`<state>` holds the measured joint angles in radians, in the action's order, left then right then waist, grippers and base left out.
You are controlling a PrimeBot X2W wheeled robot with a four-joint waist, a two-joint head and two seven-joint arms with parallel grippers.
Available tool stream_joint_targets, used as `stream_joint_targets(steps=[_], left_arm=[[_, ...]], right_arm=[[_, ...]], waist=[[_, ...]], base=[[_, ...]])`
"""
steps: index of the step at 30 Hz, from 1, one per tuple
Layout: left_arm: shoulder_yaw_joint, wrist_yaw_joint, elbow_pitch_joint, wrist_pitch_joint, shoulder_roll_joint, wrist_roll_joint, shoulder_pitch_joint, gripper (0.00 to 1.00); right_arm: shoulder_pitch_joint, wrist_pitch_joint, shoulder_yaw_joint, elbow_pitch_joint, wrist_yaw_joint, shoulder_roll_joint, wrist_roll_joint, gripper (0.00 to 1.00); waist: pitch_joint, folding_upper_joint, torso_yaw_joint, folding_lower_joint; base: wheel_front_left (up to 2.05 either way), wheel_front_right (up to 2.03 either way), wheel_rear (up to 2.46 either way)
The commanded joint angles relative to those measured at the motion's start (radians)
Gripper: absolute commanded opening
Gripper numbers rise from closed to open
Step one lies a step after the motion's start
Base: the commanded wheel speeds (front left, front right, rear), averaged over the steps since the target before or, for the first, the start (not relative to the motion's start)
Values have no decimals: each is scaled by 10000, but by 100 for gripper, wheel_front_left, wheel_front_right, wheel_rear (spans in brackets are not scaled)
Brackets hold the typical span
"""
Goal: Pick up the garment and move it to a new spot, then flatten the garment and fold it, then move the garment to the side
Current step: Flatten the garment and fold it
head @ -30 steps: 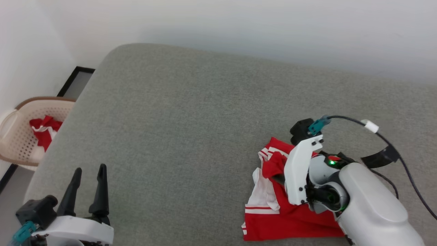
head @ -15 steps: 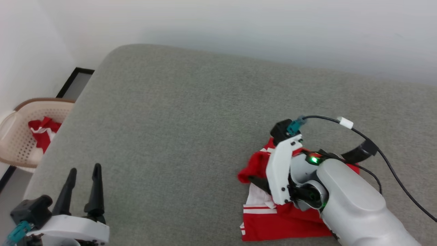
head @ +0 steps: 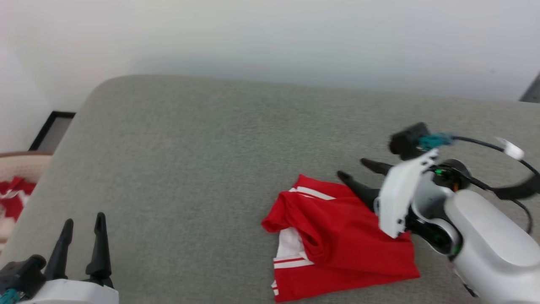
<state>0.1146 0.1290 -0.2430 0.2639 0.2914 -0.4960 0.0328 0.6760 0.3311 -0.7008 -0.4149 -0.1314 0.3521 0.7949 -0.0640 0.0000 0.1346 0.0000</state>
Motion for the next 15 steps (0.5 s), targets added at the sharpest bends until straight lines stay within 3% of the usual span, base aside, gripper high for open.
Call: stream_joint_targets(steps=[1, 8, 15], left_arm=[[62, 19, 56, -5, 8, 77, -126, 100], [274, 19, 166, -5, 126, 459, -433, 100], [340, 20, 237, -5, 195, 657, -732, 100]], right_arm=[[-261, -370, 111, 128, 17, 155, -76, 100], [-1297, -2594, 754, 516, 17, 1037, -459, 100], [-2364, -4504, 1659, 550, 17, 1487, -790, 100]], waist=[[201, 0, -429, 0], [493, 0, -1130, 0], [715, 0, -1613, 0]], base=[[0, 0, 0], [0, 0, 0], [0, 0, 0]])
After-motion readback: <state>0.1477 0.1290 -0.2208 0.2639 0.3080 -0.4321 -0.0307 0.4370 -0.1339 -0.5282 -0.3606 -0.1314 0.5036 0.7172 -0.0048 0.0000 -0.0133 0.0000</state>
